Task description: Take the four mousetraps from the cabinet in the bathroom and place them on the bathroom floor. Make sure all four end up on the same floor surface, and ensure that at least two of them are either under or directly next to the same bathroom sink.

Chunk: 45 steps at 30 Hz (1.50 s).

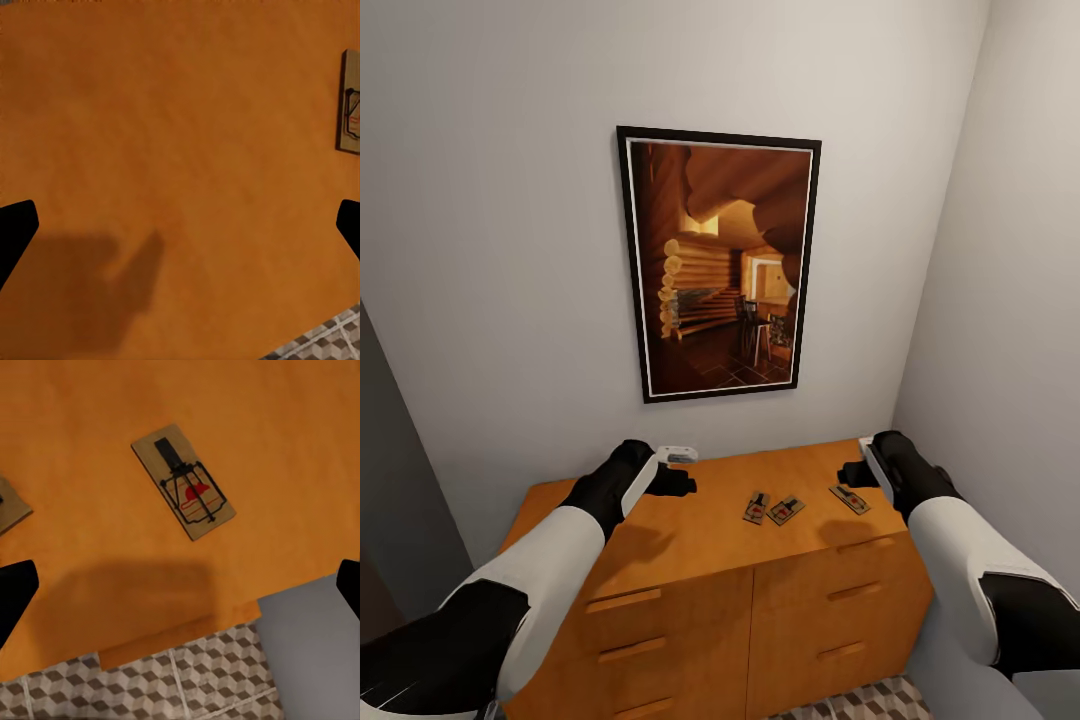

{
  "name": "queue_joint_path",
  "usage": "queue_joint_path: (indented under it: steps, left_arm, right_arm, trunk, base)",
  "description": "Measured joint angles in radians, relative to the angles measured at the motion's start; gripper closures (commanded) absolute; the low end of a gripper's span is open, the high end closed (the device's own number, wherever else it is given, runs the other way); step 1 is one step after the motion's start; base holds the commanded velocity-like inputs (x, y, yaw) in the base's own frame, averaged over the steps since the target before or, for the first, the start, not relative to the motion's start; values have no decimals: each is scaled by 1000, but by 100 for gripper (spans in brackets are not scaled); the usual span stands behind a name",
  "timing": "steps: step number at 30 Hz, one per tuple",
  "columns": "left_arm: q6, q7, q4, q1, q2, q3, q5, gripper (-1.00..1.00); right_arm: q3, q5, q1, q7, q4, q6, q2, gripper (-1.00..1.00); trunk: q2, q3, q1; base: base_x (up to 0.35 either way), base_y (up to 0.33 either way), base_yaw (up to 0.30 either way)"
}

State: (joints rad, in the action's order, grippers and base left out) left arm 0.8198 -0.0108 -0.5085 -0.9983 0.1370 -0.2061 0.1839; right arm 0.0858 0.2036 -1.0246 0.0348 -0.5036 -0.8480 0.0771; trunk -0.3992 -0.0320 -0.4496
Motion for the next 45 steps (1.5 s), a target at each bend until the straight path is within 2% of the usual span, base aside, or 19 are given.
queue_joint_path:
  steps: [5, 12, 32, 45]
  left_arm:
    - [-1, 0, 1, 0, 0, 2, 2, -100]
    - [-3, 0, 1, 0, 0, 3, 3, -100]
    - [-4, -2, 1, 0, 0, 3, 2, -100]
    - [-5, -2, 3, 0, -1, 3, 5, -100]
  right_arm:
    - [0, -2, 0, 42, 0, 1, 9, -100]
    - [-1, -2, 0, 60, 0, 0, 17, -100]
    - [-6, 1, 0, 64, -1, -1, 20, -100]
    - [-6, 2, 0, 59, -1, -1, 20, -100]
  trunk:
    - [0, 0, 0]
    - [0, 0, 0]
    - [0, 0, 0]
    - [0, 0, 0]
  base:
    - [0, 0, 0]
    - [0, 0, 0]
    - [0, -3, 0]
    - [0, -112, 0]
